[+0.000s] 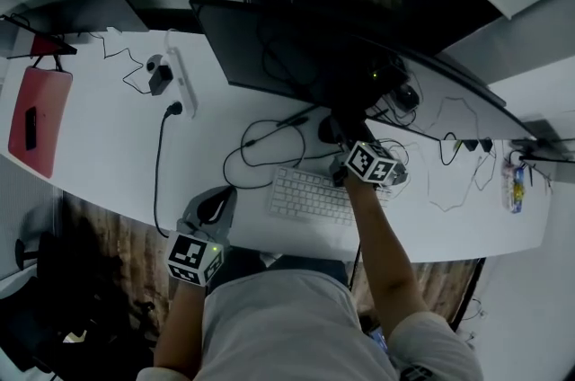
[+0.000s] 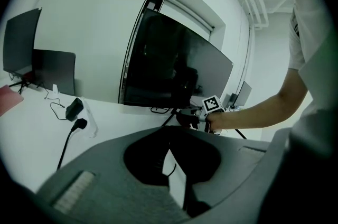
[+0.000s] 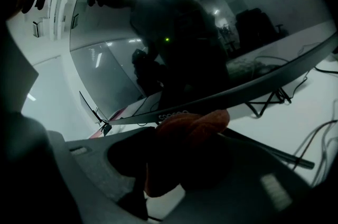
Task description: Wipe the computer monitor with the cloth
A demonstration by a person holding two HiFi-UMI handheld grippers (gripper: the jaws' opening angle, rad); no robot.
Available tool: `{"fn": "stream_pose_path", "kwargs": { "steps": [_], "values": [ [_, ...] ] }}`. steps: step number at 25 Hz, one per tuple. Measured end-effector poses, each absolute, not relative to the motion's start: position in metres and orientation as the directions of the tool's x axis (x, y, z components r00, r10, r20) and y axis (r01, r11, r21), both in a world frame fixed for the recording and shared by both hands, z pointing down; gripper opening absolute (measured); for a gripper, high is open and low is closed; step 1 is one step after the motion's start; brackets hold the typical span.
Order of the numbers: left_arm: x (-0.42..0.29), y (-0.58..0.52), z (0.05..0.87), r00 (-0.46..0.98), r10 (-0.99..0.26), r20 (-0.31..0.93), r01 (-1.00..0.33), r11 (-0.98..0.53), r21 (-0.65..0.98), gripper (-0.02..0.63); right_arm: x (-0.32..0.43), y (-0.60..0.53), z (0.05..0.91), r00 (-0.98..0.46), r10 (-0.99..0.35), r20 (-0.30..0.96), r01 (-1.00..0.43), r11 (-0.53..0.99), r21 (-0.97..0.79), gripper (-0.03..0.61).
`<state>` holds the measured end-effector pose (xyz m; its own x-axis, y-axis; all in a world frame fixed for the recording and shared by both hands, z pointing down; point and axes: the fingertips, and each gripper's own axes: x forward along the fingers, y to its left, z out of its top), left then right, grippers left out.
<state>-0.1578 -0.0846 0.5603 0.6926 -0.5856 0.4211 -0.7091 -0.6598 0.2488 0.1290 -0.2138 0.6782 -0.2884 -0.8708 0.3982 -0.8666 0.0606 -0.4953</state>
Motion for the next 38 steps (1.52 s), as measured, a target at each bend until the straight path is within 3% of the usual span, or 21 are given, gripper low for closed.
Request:
{"fn": "stream_pose_path", "kwargs": {
  "steps": [17,38],
  "values": [
    [-0.243,-0.103,0.567,0.679,-0.589,0.437,-0.72,-0.652,0.239,0.009,0.033,-0.254,0.678,-0.298,-0.882,0.365,-0.851,0.072,-0.52,0.178],
    [-0.311,-0.12,0.571,0.625,-0.647,0.436,-0.774,-0.589,0.235,0.009,-0.095,-0.298,0.675,-0.426,-0.843,0.33,-0.805,0.187,-0.563,0.179]
  ]
}}
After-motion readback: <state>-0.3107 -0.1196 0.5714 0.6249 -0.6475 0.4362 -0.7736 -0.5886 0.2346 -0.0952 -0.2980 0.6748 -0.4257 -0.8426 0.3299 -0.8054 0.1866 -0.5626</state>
